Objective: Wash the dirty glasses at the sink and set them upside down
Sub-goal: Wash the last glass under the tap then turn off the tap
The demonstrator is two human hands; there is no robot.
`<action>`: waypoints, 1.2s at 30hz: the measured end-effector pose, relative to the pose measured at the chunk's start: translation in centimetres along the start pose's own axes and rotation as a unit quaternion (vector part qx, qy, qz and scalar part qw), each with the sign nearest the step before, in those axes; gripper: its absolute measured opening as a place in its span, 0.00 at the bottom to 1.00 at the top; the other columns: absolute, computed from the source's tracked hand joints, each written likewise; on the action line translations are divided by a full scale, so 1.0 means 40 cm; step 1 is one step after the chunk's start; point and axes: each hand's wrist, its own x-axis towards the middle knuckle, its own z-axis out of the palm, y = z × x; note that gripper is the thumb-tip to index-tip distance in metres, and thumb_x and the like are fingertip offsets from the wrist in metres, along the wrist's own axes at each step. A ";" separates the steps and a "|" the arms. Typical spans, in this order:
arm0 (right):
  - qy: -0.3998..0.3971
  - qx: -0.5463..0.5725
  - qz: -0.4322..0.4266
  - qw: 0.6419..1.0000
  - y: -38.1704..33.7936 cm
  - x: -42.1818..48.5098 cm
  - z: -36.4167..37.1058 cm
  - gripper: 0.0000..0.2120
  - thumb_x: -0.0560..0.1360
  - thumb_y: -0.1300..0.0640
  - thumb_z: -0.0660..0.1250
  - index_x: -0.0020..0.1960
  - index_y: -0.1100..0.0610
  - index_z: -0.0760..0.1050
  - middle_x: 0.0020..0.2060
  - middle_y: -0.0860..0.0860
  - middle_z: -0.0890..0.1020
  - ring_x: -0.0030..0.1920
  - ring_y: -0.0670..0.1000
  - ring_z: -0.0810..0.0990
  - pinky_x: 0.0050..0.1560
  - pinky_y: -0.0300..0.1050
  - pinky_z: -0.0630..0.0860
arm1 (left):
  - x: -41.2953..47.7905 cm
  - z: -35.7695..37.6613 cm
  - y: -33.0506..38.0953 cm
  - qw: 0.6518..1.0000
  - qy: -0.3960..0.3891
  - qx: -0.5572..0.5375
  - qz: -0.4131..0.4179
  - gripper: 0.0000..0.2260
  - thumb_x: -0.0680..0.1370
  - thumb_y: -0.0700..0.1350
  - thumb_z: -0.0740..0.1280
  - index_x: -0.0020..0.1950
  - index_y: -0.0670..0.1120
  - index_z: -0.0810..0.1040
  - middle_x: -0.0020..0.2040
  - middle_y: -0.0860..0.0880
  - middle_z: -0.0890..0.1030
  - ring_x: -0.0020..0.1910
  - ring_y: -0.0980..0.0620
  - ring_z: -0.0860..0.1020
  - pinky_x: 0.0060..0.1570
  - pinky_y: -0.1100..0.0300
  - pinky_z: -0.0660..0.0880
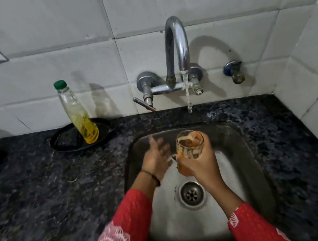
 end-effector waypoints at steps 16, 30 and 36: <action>0.010 -0.358 -0.186 0.915 0.038 -0.006 -0.014 0.13 0.72 0.61 0.69 0.56 0.57 0.79 0.57 0.54 0.81 0.62 0.55 0.76 0.71 0.47 0.64 | 0.031 0.004 -0.189 0.988 -0.022 -0.084 -0.126 0.21 0.82 0.55 0.52 0.48 0.45 0.79 0.34 0.47 0.84 0.30 0.52 0.82 0.26 0.63 0.77; -0.085 -0.030 0.257 0.962 0.073 0.046 0.060 0.13 0.73 0.71 0.57 0.45 0.58 0.77 0.47 0.59 0.82 0.50 0.57 0.81 0.49 0.46 0.76 | 0.194 -0.018 -0.146 0.984 0.006 0.097 -0.152 0.11 0.79 0.49 0.61 0.41 0.44 0.77 0.34 0.46 0.80 0.25 0.52 0.78 0.24 0.65 0.74; -0.366 -0.529 -0.118 0.757 0.133 0.111 -0.007 0.18 0.79 0.65 0.56 0.67 0.66 0.69 0.65 0.65 0.71 0.66 0.65 0.69 0.64 0.57 0.67 | 0.210 -0.058 -0.144 0.968 -0.015 0.063 -0.241 0.18 0.80 0.52 0.54 0.53 0.39 0.77 0.37 0.42 0.83 0.36 0.47 0.80 0.35 0.57 0.76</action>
